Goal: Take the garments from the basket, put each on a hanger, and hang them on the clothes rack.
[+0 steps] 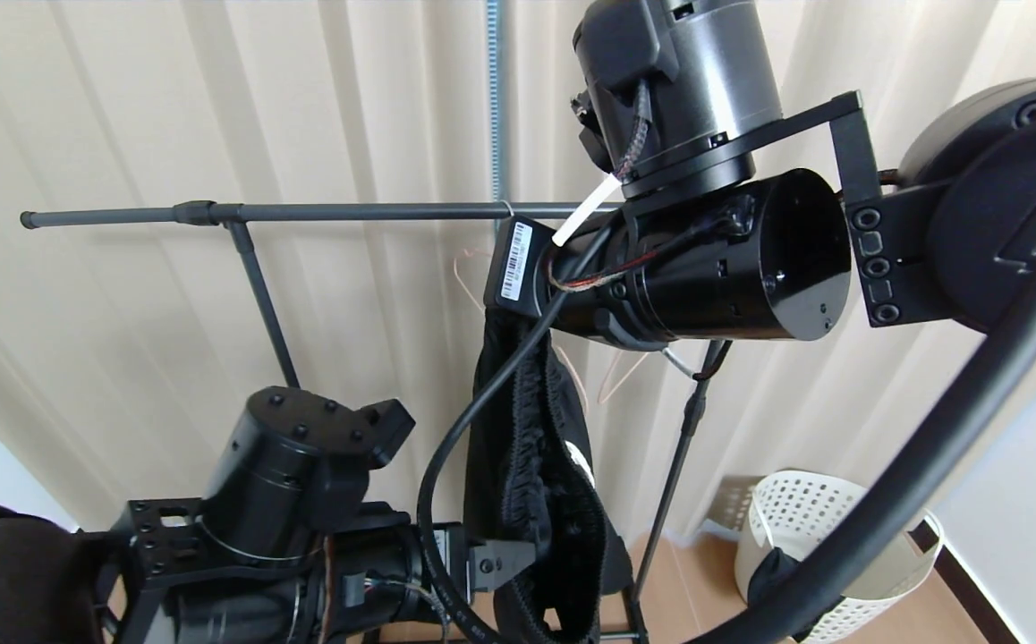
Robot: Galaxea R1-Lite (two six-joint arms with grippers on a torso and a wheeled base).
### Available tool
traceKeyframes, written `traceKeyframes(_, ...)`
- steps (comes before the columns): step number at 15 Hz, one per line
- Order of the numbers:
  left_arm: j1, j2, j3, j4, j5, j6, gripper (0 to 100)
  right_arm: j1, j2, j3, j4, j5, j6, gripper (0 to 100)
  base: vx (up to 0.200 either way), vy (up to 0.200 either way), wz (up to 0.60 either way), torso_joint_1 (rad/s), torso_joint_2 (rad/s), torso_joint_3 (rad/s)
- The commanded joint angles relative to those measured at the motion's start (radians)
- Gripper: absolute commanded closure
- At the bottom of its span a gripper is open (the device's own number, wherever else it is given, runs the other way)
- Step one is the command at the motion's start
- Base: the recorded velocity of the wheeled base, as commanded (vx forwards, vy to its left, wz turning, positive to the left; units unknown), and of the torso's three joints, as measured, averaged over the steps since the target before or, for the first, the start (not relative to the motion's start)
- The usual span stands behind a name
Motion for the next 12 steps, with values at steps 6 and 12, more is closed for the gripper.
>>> traceKeyframes(6, -0.031, 0.167, 0.015, -0.029, 0.127, 0.000, 0, 0.000, -0.001, -0.008, 0.000, -0.025, 0.027, 100, 0.000, 0.000, 0.00, 0.000, 0.00, 0.000)
traceKeyframes(12, -0.093, 0.190, 0.097, -0.029, 0.212, 0.005, 100, -0.043, -0.024, -0.017, 0.001, -0.055, 0.035, 100, 0.000, 0.000, 0.00, 0.000, 0.00, 0.000)
